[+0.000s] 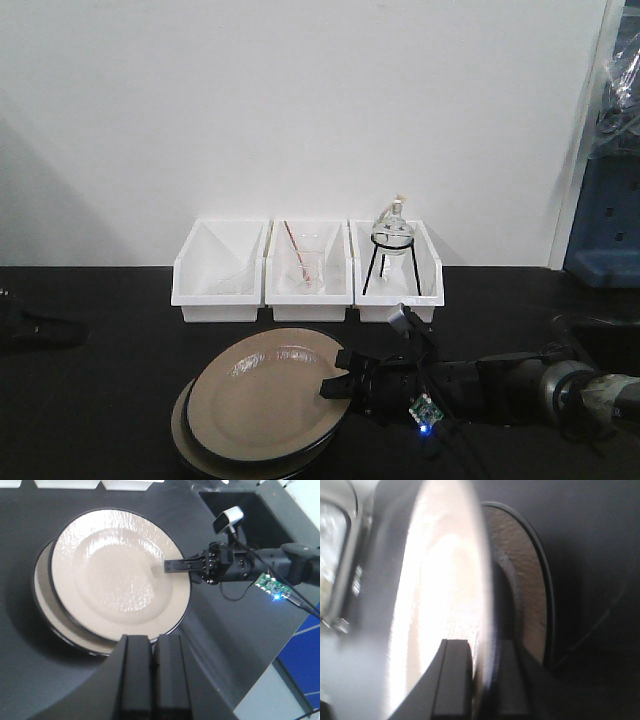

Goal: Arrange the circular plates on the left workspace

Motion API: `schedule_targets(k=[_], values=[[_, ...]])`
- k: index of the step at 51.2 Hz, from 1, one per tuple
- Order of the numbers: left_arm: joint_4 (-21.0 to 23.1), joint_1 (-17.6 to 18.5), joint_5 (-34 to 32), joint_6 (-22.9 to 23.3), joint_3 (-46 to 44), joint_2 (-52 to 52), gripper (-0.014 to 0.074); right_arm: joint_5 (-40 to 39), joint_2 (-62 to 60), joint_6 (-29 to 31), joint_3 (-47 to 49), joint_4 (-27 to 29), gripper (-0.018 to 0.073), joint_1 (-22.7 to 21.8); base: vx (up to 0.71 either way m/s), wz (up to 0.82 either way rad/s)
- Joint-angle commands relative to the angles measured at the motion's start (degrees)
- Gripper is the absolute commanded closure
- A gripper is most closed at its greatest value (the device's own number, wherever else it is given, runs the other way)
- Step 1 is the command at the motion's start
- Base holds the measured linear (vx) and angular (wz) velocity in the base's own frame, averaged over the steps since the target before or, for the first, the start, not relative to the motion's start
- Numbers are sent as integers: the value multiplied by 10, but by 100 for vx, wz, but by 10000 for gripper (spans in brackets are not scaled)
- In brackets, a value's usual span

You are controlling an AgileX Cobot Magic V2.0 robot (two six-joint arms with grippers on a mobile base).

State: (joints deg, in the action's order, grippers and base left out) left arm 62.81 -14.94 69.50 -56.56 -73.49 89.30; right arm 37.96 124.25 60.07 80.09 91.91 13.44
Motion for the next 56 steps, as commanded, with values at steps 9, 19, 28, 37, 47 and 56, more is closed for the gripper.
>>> schedule_targets(k=[9,19,28,37,47,56], values=[[33,-1,4,4,-14,-23,597,-4,-44,201,21,28,87,-3,0,0],[31,-1,-1,1,-14,-23,597,-62,-72,341,21,29,85,-9,0,0],[0,-1,-14,-8,-14,-23,597,-138,-120,371,20,27,89,-29,0,0],[-78,-1,-54,-8,-14,-25,597,-169,-196,313,-6,13,284,-68,0,0],[-102,-1,-113,-19,24,-51,597,-220,-321,256,-83,-64,572,-114,0,0],[-89,-1,-217,-93,152,-135,597,-270,-471,285,-216,-79,564,-135,0,0]])
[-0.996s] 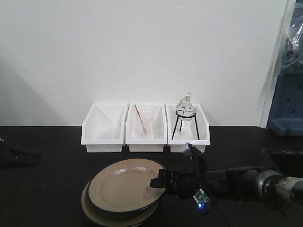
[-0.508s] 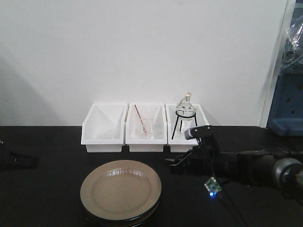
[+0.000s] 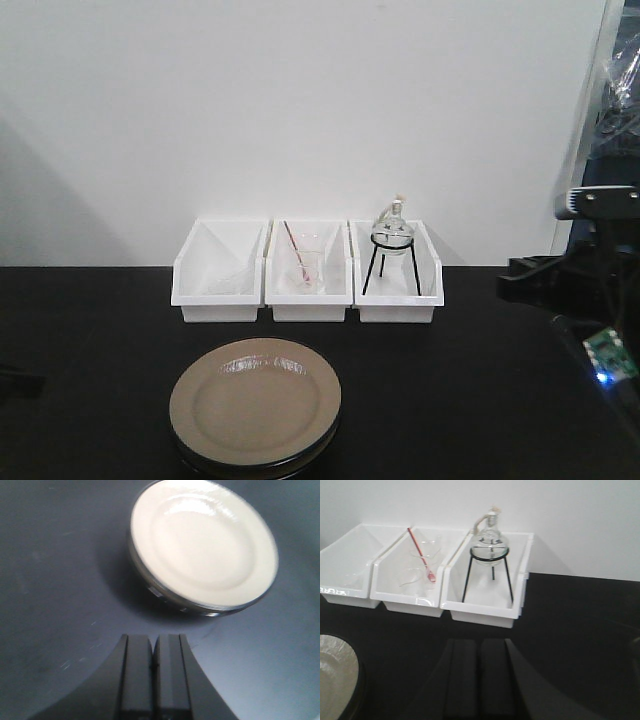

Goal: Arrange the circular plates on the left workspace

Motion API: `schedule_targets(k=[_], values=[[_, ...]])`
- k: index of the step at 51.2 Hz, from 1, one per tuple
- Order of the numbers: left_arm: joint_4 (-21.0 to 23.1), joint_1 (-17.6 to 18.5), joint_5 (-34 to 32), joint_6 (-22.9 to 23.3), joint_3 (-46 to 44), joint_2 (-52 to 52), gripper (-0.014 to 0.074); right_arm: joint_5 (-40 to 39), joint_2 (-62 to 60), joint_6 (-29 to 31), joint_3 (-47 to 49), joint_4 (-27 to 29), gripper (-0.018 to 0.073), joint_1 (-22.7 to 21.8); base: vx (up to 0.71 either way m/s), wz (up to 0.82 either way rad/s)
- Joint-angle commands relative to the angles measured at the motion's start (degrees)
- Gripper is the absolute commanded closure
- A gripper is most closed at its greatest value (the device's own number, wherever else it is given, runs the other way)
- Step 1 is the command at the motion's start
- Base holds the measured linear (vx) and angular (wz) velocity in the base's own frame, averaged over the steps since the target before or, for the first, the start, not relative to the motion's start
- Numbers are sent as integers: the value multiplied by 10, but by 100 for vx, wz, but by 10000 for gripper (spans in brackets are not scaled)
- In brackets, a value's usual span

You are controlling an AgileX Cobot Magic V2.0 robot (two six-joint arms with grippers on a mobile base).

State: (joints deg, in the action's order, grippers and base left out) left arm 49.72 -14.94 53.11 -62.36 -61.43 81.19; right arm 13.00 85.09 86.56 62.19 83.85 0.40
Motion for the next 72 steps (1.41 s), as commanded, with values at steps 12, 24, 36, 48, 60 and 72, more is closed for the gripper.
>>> schedule_targets(k=[12,24,36,48,60,72], values=[[201,-1,-154,-268,216,-231,597,-56,-225,94,-202,66,564,-4,0,0],[337,-1,-162,-344,325,-343,596,-66,-322,117,-318,100,564,-4,0,0],[353,0,-160,-343,374,-354,596,-83,-355,132,-342,101,564,-4,0,0],[354,0,-156,-343,375,-354,596,-80,-350,129,-343,119,564,-4,0,0],[354,0,-156,-343,375,-354,596,-80,-350,129,-343,119,564,-4,0,0],[354,0,-156,-343,375,-354,596,-80,-350,129,-343,122,564,-4,0,0]])
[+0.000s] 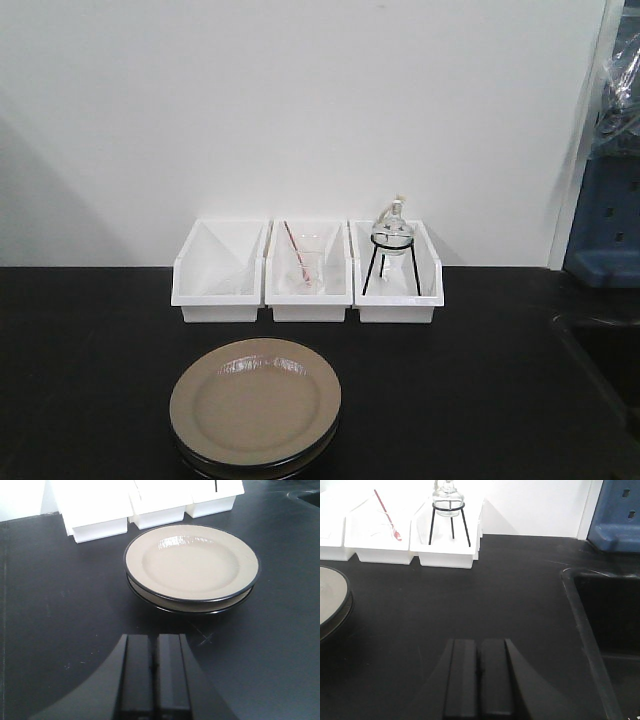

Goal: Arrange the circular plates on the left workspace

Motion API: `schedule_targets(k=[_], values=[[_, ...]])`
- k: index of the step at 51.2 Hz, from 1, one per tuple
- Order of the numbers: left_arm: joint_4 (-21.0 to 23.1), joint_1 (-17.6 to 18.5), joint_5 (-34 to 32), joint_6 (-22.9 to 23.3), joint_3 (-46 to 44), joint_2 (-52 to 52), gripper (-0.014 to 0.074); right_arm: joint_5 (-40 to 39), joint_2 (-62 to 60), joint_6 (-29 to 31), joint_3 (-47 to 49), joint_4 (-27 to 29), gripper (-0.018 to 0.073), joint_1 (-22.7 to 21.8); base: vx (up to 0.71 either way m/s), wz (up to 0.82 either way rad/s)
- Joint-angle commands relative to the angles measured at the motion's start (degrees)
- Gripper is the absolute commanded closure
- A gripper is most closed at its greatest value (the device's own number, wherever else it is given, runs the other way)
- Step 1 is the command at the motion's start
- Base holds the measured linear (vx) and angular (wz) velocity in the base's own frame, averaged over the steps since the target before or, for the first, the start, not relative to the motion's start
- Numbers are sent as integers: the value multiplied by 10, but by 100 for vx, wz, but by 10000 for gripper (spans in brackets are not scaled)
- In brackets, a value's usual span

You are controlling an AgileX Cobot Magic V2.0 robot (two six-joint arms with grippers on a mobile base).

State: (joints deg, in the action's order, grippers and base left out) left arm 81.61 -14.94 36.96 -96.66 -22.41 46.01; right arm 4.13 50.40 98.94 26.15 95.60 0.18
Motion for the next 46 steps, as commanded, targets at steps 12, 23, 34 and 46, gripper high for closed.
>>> schedule_targets(k=[12,23,34,46], values=[[29,32,-89,-3,-16,-94,596,9,-3,5,17,4,564,-2,0,0],[37,167,-305,-42,19,-234,596,9,-3,5,17,5,564,-2,0,0],[52,176,-330,-42,96,-326,596,9,-3,5,17,5,564,-2,0,0],[60,176,-304,-42,121,-326,596,9,-3,5,17,5,564,-2,0,0]])
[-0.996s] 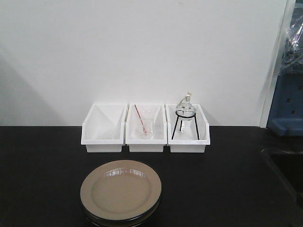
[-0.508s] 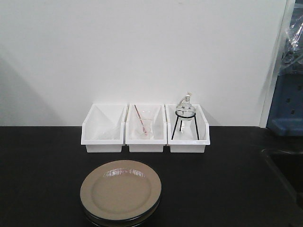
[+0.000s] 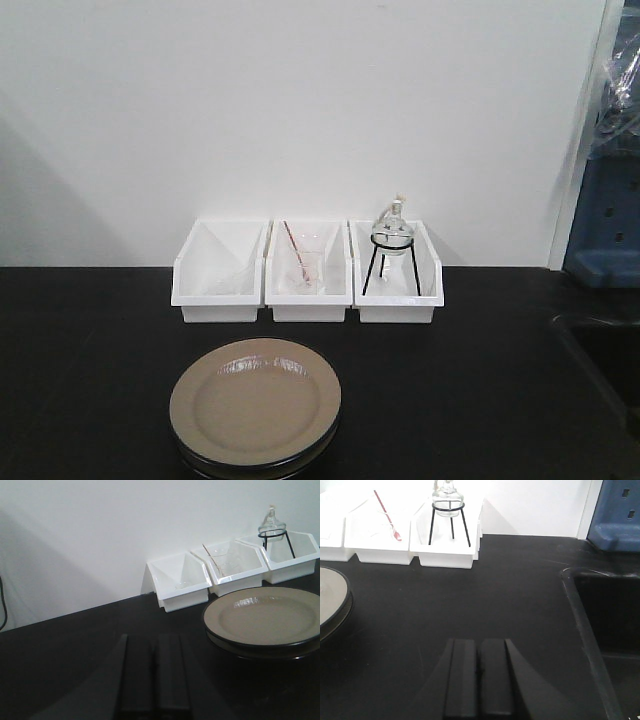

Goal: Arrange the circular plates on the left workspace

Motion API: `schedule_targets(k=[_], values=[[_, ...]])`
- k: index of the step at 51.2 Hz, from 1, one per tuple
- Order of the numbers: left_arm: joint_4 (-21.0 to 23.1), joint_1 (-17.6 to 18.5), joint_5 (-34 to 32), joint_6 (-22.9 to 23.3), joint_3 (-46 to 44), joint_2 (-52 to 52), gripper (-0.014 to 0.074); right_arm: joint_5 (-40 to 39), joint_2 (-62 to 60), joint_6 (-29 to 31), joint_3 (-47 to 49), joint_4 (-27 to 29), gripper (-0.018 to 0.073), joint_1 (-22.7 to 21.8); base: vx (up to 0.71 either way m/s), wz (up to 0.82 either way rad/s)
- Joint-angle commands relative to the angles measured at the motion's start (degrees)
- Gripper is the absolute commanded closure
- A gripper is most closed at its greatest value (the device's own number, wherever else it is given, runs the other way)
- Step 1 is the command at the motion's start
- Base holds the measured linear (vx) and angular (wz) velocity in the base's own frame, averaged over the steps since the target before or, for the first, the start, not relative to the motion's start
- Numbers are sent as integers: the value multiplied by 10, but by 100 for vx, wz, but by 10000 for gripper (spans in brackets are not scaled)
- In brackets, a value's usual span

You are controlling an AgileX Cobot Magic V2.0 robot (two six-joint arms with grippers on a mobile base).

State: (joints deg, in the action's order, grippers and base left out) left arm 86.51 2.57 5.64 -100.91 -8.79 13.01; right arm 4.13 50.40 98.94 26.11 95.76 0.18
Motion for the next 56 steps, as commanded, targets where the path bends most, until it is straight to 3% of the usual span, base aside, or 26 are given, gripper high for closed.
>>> schedule_targets(k=[1,4,7,10,11,15,18,20,21,22,26,33,38,56], values=[[11,1,11,1,-15,4,596,9,-3,5,17,4,564,-2,0,0],[-6,1,12,24,-15,9,596,9,-3,5,17,4,564,-2,0,0],[-84,1,13,87,-16,8,596,9,-3,5,17,4,564,-2,0,0],[-200,1,15,205,-16,8,596,9,-3,5,17,4,564,-2,0,0],[-265,1,16,277,-16,8,596,9,-3,5,17,4,564,-2,0,0],[-445,1,21,477,-16,8,596,9,-3,5,17,4,564,-2,0,0],[-547,1,21,605,-15,6,596,9,-3,5,17,4,564,-2,0,0],[-636,1,23,672,-15,4,596,9,-3,5,17,4,564,-2,0,0],[-647,1,23,696,-14,2,596,9,-3,5,17,4,564,-2,0,0],[-698,1,24,747,-11,-2,596,9,-3,5,17,4,564,-2,0,0],[-771,1,13,821,5,-22,596,10,-3,5,17,4,564,-2,0,0],[-815,1,-31,885,67,-95,596,10,-3,5,17,4,564,-2,0,0],[-813,1,-60,887,118,-152,596,10,-3,5,17,4,564,-2,0,0],[-813,1,-46,886,115,-140,596,10,-3,5,16,4,564,-2,0,0]])
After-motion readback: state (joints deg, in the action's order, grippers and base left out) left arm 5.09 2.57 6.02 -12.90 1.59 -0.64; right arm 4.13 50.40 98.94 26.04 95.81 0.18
